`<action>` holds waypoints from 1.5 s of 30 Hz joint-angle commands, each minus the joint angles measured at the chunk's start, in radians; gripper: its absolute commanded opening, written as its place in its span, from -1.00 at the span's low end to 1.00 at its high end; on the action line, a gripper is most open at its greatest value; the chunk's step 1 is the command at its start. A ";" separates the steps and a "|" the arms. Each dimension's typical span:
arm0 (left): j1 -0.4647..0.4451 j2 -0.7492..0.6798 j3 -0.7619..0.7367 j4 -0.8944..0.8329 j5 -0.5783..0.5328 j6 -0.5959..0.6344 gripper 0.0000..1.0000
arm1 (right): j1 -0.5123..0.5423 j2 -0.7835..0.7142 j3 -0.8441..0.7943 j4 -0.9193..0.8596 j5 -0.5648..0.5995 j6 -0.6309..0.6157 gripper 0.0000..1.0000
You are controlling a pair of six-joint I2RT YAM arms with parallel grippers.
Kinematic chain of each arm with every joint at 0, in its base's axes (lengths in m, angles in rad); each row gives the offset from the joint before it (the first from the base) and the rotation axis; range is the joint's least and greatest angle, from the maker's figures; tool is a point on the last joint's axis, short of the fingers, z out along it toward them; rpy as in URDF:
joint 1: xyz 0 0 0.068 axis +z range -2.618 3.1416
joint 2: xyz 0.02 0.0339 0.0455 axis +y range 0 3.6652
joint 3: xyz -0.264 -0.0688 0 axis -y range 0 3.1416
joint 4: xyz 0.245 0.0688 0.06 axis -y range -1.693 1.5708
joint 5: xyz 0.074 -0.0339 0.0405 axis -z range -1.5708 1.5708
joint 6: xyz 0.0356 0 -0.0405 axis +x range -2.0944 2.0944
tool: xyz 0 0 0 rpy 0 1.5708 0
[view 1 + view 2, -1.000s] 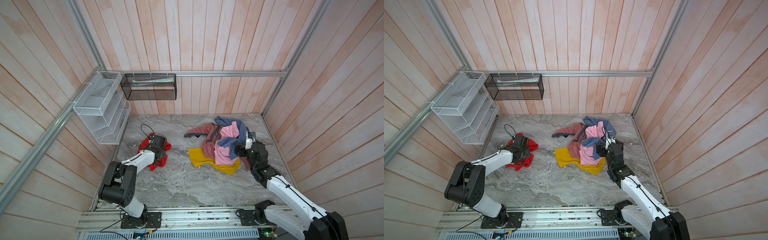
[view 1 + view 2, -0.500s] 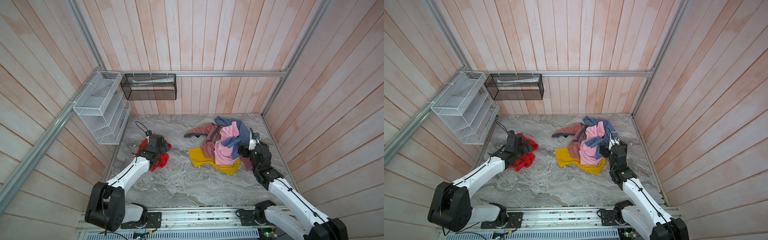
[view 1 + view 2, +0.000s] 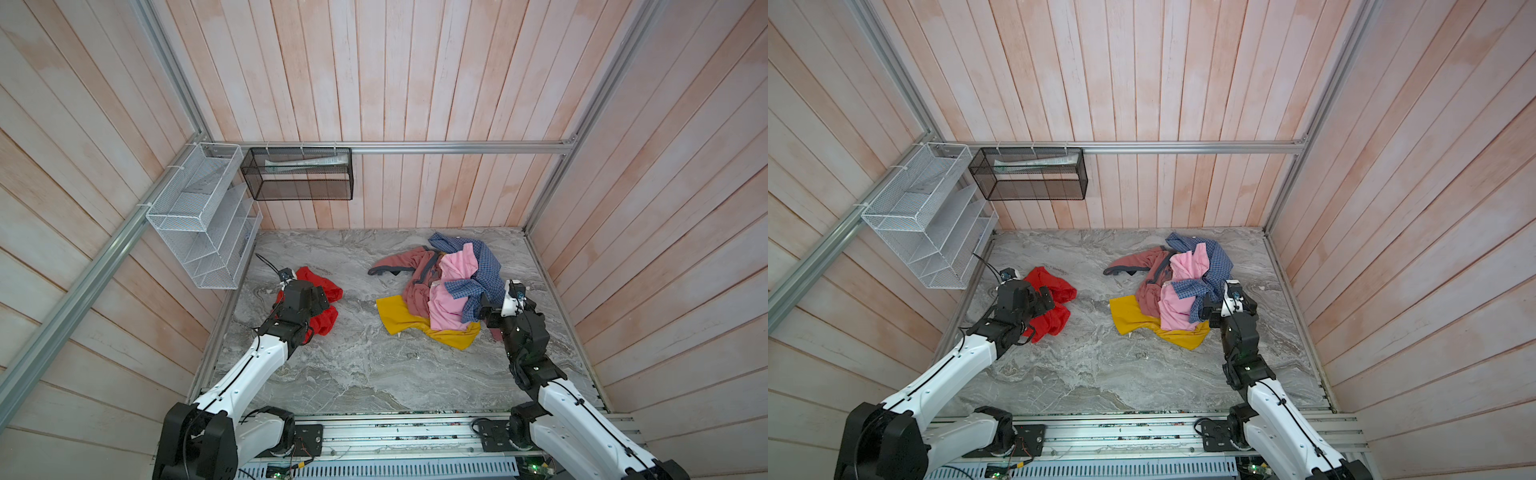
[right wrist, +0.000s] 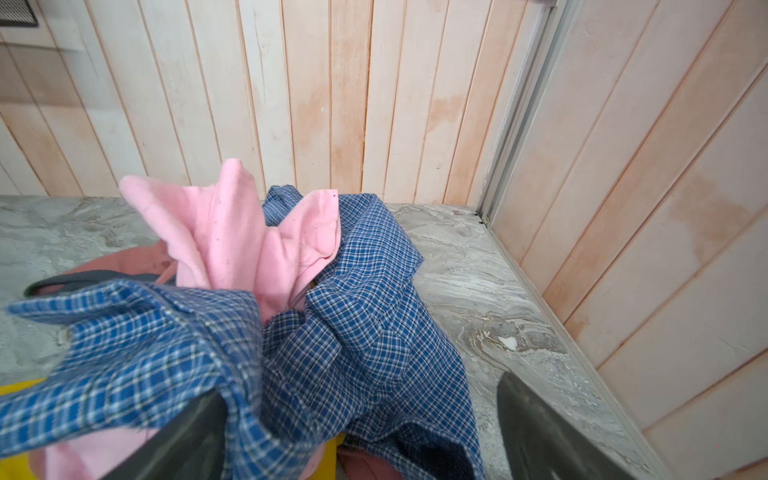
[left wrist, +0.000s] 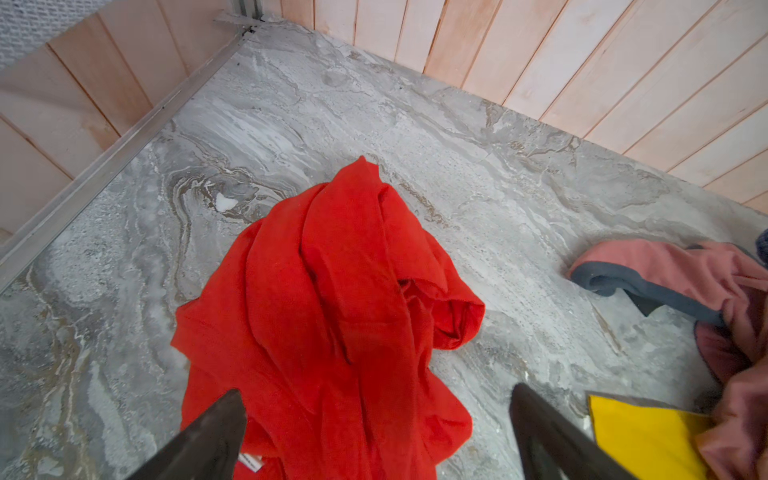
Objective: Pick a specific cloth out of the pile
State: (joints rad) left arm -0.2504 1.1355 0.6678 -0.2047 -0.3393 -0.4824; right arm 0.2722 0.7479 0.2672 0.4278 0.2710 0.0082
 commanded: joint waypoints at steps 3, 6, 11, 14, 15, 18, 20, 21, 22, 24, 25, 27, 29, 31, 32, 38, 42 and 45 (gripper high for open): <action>0.004 -0.036 -0.041 0.008 -0.025 -0.008 1.00 | -0.004 -0.064 -0.045 0.109 -0.084 0.036 0.96; 0.005 -0.034 -0.063 0.017 0.006 -0.015 1.00 | -0.005 -0.093 -0.070 0.134 -0.108 0.045 0.96; 0.002 0.043 -0.067 -0.026 0.040 -0.090 0.92 | -0.005 -0.105 -0.080 0.132 -0.104 0.057 0.96; 0.003 0.142 -0.044 -0.041 0.038 -0.113 0.88 | -0.005 -0.103 -0.071 0.115 -0.094 0.057 0.96; 0.004 0.182 -0.028 -0.033 0.048 -0.107 0.84 | -0.005 -0.103 -0.066 0.110 -0.087 0.054 0.95; 0.011 0.314 0.036 0.004 0.081 -0.066 0.58 | -0.005 -0.104 -0.055 0.107 -0.075 0.049 0.96; 0.019 0.415 0.099 0.013 0.085 -0.040 0.43 | -0.005 -0.101 -0.047 0.099 -0.083 0.055 0.96; 0.026 0.470 0.136 0.017 0.087 -0.023 0.38 | -0.005 -0.099 -0.042 0.097 -0.092 0.058 0.96; 0.030 0.522 0.174 0.018 0.084 -0.015 0.36 | -0.005 -0.096 -0.039 0.096 -0.101 0.059 0.96; 0.048 0.617 0.251 0.015 0.110 -0.003 0.29 | -0.006 -0.093 -0.036 0.091 -0.111 0.063 0.96; 0.053 0.658 0.289 0.018 0.118 0.003 0.26 | -0.006 -0.091 -0.033 0.089 -0.112 0.061 0.96; 0.064 0.735 0.376 -0.007 0.121 0.012 0.25 | -0.007 -0.096 -0.033 0.085 -0.125 0.059 0.96; 0.076 0.802 0.464 -0.029 0.148 0.031 0.16 | -0.008 -0.098 -0.030 0.079 -0.176 0.044 0.96; 0.084 0.850 0.534 -0.046 0.161 0.046 0.14 | -0.007 -0.098 -0.014 0.042 -0.236 0.042 0.96; 0.084 0.867 0.562 -0.049 0.165 0.058 0.14 | -0.007 -0.100 -0.008 0.032 -0.272 0.039 0.96; 0.106 0.930 0.679 -0.046 0.201 0.087 0.29 | -0.004 -0.102 0.035 -0.026 -0.435 0.026 0.96; 0.112 0.963 0.748 -0.077 0.207 0.102 0.43 | -0.004 -0.104 0.059 -0.069 -0.390 0.007 0.96; 0.110 0.934 0.722 -0.076 0.214 0.101 0.60 | -0.004 -0.124 0.040 -0.052 -0.350 -0.003 0.96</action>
State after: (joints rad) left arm -0.1417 2.0769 1.3918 -0.2504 -0.1482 -0.4007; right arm 0.2695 0.6415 0.2981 0.3920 -0.0978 0.0257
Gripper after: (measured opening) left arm 0.782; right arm 0.980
